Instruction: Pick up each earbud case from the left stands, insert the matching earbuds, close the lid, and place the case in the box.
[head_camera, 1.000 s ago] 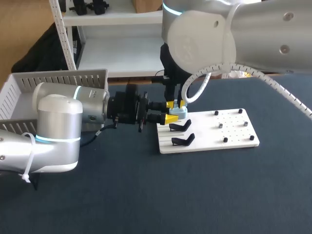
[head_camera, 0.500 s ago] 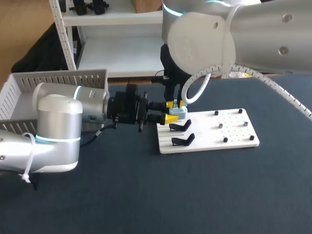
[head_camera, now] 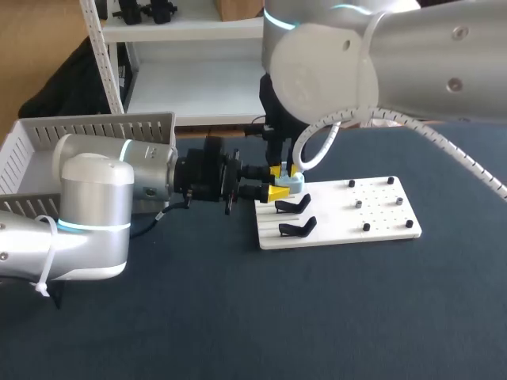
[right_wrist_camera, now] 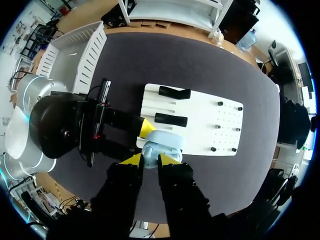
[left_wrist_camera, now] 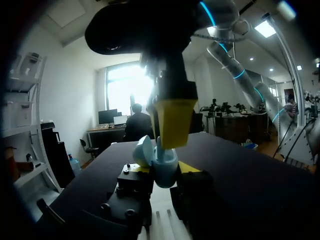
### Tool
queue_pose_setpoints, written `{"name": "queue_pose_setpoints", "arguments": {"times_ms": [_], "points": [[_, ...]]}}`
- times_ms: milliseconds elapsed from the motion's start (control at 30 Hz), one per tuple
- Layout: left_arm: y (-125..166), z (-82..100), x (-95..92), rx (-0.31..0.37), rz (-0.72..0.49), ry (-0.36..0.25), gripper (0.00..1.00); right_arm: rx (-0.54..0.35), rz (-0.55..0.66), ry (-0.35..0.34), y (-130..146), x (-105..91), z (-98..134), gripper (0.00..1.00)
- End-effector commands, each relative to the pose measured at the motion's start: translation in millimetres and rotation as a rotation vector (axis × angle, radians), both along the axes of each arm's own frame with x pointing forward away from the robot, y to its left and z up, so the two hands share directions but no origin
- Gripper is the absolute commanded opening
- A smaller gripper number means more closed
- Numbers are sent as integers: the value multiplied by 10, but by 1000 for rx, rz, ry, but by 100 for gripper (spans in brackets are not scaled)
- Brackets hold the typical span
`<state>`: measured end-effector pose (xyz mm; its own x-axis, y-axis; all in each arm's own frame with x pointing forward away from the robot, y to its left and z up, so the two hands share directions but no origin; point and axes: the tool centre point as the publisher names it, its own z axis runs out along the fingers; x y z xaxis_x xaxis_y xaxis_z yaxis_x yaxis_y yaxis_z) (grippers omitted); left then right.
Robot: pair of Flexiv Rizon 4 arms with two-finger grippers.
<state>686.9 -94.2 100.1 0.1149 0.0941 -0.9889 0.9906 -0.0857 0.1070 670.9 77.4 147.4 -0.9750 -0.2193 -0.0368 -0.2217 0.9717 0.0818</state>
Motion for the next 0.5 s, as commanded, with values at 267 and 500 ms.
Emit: {"name": "queue_pose_setpoints", "arguments": {"times_ms": [267, 500], "points": [[-2, -5, 4, -3, 0, -1, 0, 17, 3, 6, 32, -19, 76, 100], [-2, -5, 4, -3, 0, -1, 0, 45, -81, -23, -107, 46, 343, 100]]}}
